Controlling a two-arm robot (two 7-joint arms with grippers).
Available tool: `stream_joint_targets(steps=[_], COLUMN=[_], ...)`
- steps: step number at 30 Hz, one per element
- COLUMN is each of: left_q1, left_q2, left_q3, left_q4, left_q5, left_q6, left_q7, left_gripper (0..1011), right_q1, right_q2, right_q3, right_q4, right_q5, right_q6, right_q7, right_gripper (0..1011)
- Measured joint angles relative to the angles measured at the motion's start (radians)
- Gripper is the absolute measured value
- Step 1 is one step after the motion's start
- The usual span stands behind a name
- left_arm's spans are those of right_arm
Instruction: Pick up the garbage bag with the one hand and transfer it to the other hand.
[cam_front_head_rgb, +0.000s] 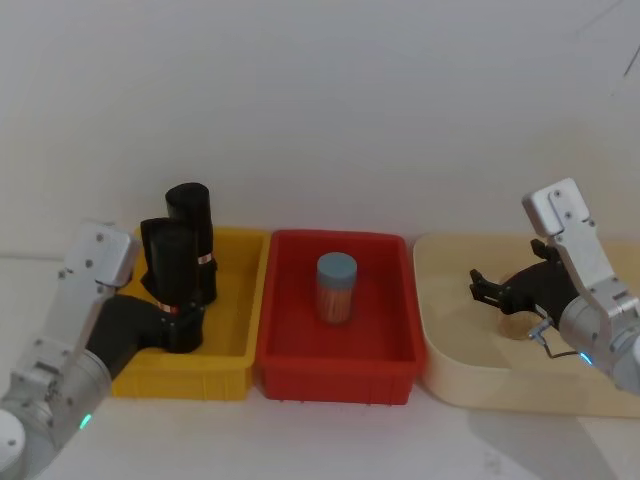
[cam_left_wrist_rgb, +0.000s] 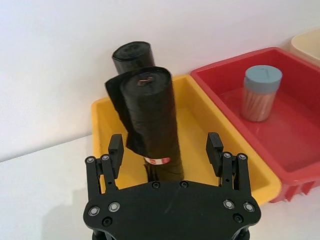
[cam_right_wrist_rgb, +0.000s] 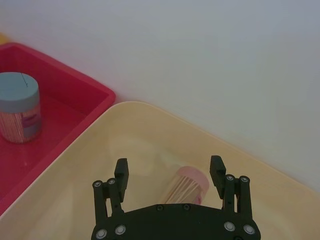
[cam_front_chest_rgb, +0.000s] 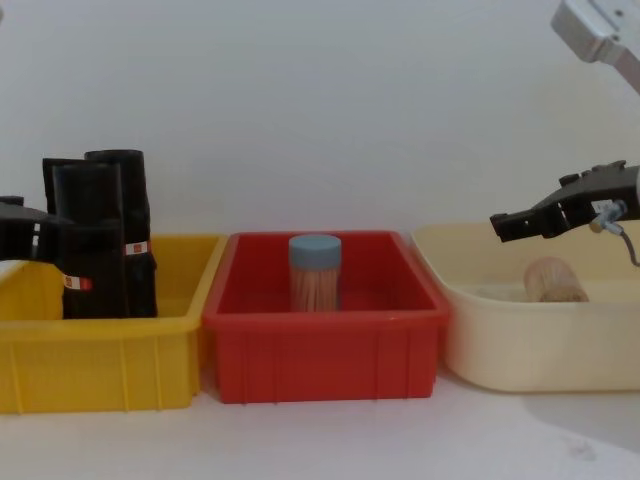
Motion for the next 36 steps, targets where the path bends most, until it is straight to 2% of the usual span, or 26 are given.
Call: stream_joint_targets(steps=[5, 13, 20, 26, 33, 36], left_q1=[-0.025, -0.101, -0.184, -0.226, -0.258, -0.27], left_q2=[0.009, 0.018, 0.009, 0.0, -0.006, -0.008], left_q3=[-0.012, -0.018, -0.004, 0.004, 0.01, 0.012], left_q4=[0.027, 0.118, 0.229, 0.286, 0.329, 0.346], left_q5=[-0.013, -0.045, -0.069, -0.08, -0.088, -0.091], left_q6=[0.013, 0.017, 0.0, -0.009, -0.016, -0.019], left_q7=[-0.03, -0.12, -0.211, -0.254, -0.288, -0.3], left_gripper=[1000, 1001, 1001, 1000, 865, 775], right_q1=[0.0, 0.0, 0.0, 0.0, 0.0, 0.0], right_q2=[0.0, 0.0, 0.0, 0.0, 0.0, 0.0], right_q3=[0.0, 0.0, 0.0, 0.0, 0.0, 0.0], right_q4=[0.0, 0.0, 0.0, 0.0, 0.0, 0.0], right_q5=[0.0, 0.0, 0.0, 0.0, 0.0, 0.0], right_q6=[0.0, 0.0, 0.0, 0.0, 0.0, 0.0], right_q7=[0.0, 0.0, 0.0, 0.0, 0.0, 0.0], right_gripper=[999, 999, 999, 999, 999, 999])
